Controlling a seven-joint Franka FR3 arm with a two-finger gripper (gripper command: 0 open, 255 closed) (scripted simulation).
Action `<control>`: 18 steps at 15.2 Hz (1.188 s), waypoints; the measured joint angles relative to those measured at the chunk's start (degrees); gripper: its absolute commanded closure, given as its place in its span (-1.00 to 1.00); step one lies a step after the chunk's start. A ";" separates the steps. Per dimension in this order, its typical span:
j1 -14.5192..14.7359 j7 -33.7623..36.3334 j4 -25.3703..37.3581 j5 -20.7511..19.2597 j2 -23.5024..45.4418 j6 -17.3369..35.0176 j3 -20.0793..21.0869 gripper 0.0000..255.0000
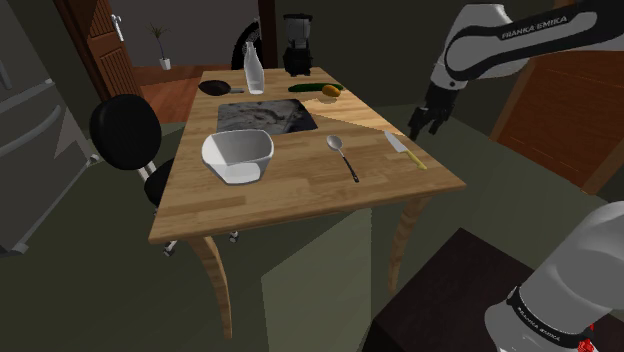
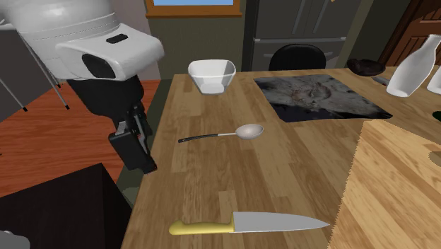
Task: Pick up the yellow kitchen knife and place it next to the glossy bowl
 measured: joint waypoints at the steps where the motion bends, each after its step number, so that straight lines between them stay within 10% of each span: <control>1: -0.34 -0.84 0.55 0.27 1.98 1.59 -1.00 -1.00; 18: -3.79 -12.29 12.36 13.69 29.13 17.34 -8.47 -1.00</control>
